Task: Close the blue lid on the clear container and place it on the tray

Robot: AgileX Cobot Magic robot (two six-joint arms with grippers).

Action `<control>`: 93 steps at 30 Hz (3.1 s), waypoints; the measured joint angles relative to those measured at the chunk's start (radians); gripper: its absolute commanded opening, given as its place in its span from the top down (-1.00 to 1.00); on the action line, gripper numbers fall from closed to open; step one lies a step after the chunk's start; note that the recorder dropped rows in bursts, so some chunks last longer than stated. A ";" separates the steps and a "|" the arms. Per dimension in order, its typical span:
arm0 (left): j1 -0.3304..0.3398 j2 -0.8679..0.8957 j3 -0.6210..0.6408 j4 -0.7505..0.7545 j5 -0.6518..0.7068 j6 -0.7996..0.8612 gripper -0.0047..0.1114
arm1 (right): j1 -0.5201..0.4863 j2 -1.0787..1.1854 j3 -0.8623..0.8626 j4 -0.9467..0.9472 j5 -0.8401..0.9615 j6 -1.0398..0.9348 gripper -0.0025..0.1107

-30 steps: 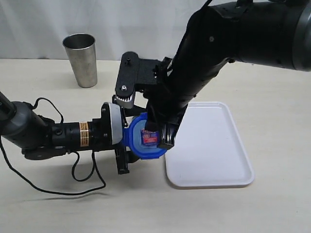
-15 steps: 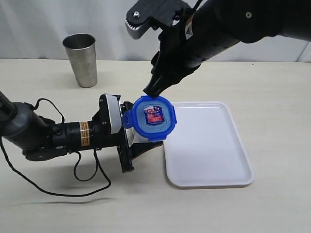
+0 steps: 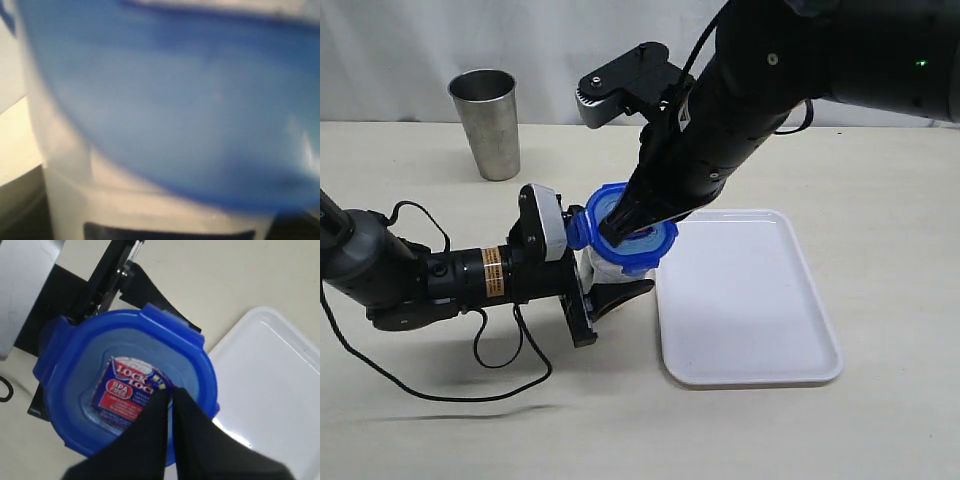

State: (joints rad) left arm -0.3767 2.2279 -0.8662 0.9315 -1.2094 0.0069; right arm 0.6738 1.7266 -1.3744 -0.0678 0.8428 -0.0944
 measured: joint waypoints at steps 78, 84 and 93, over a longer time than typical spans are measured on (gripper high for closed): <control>0.003 -0.122 0.000 0.041 0.303 -0.133 0.92 | 0.062 0.158 -0.162 -0.051 0.053 0.252 0.48; 0.003 -0.122 0.000 0.027 0.312 -0.140 0.92 | 0.075 0.170 -0.170 -0.133 0.061 0.268 0.53; 0.003 -0.122 0.002 0.022 0.312 -0.142 0.92 | 0.097 0.156 -0.166 -0.166 0.051 0.230 0.43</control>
State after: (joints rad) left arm -0.3732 2.1057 -0.8644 0.9535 -0.8976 -0.1346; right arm 0.7704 1.8823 -1.5407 -0.2336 0.8938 0.1356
